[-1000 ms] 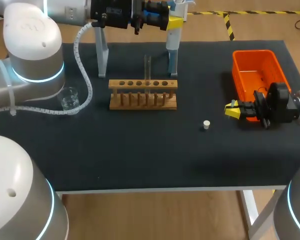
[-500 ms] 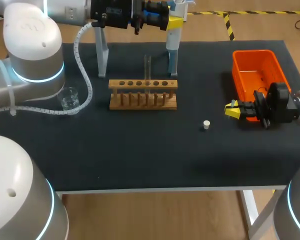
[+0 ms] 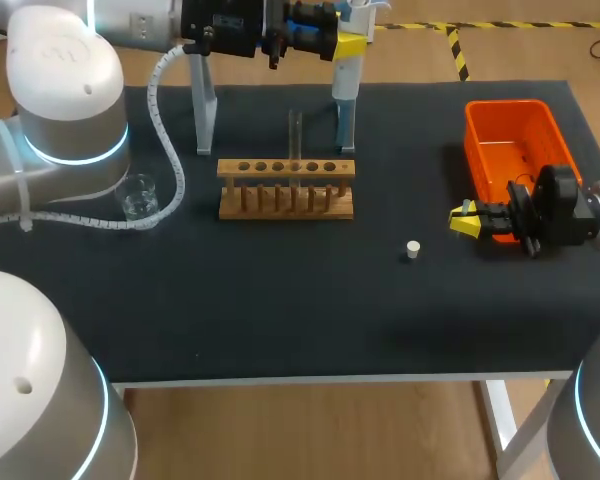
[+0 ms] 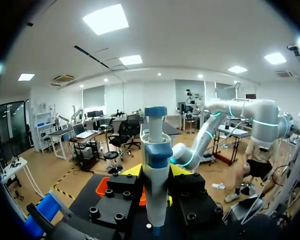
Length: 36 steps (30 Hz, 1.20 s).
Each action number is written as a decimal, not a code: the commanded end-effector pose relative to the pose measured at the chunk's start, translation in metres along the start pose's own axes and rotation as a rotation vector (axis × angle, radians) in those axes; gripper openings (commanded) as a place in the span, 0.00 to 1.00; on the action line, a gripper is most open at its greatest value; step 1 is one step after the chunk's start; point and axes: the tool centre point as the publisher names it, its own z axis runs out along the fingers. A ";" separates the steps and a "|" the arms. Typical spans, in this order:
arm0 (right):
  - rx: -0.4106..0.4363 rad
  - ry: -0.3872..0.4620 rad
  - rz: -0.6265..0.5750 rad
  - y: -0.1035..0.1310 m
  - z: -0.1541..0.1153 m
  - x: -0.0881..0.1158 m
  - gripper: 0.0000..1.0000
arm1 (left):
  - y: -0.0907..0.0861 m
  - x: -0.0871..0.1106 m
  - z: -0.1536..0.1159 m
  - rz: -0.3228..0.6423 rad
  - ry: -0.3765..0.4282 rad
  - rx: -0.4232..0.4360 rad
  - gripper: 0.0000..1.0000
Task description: Invert the test tube, pick up the pipette, mount the tip to pipette, aspirate from beaker and dispense into the tube, eject the tip, return the pipette, and cap with the stopper.
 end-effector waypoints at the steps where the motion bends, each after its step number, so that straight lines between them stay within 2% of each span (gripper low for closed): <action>1: 0.001 -0.002 -0.001 0.000 0.000 0.000 0.00 | -0.001 0.001 -0.001 0.000 0.001 -0.002 0.00; 14: 0.001 -0.002 -0.001 0.000 0.000 0.000 0.00 | -0.001 0.001 -0.001 0.000 0.001 -0.002 0.00; 24: 0.014 0.013 0.001 0.004 0.034 -0.009 0.00 | -0.001 0.001 -0.001 0.000 0.001 -0.002 0.00; 36: -0.011 0.062 -0.018 0.017 0.088 -0.020 0.00 | -0.001 0.001 -0.001 0.000 0.001 -0.002 0.00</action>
